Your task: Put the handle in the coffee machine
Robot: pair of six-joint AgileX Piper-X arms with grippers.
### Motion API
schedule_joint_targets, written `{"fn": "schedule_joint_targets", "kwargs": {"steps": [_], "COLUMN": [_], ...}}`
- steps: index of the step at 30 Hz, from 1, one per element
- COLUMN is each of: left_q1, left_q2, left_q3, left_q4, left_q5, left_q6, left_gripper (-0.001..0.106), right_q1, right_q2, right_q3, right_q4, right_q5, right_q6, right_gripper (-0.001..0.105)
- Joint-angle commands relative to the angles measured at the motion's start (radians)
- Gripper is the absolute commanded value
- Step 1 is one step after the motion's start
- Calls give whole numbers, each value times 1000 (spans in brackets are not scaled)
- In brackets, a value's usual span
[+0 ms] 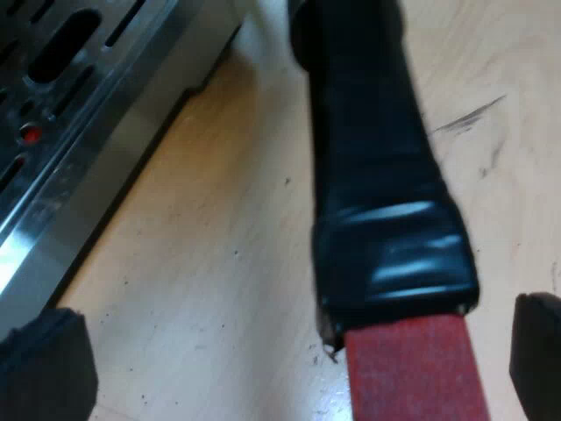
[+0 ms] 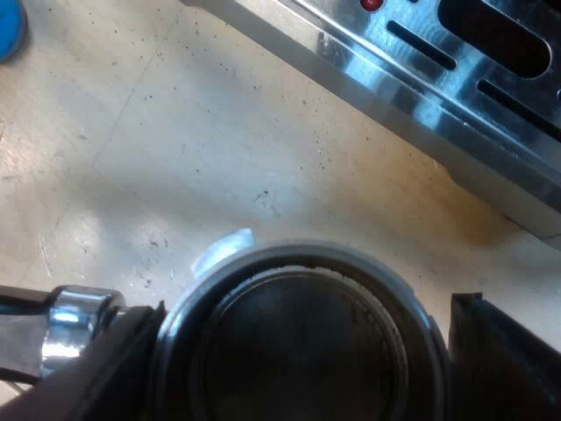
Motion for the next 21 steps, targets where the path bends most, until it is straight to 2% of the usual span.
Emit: {"fn": "schedule_joint_targets", "kwargs": {"steps": [1,6,9,12,14,18,19,20,21], "left_q1": [-4,-4,-4,-4,-4,-4,-4,-4,-4], "left_q2": [4,4,4,4,4,4,4,4,4], "left_q3": [-4,-4,-4,-4,-4,-4,-4,-4,-4], "left_q4": [-18,-18,-18,-18,-18,-18,-18,-18,-18], "left_q5": [14,14,14,14,14,40,40,58,58], "left_q6": [7,6,6,6,6,6,6,6,6], "left_gripper": [98,98,91,70,51,31,31,9,6], "right_q1": [-17,-17,-17,-17,-17,-17,-17,-17,-17], "right_q2": [-31,-31,-31,-31,-31,-31,-31,-31,-31], "right_q3": [-10,-10,-10,-10,-10,-10,-10,-10,-10], "right_q4": [17,17,17,17,17,17,17,17,17], "right_q5": [19,19,8,-1,-2,-2,-2,-2,-2], "right_q6": [49,49,49,49,49,49,49,49,49], "right_gripper": [0,0,0,0,0,0,0,0,0]}}
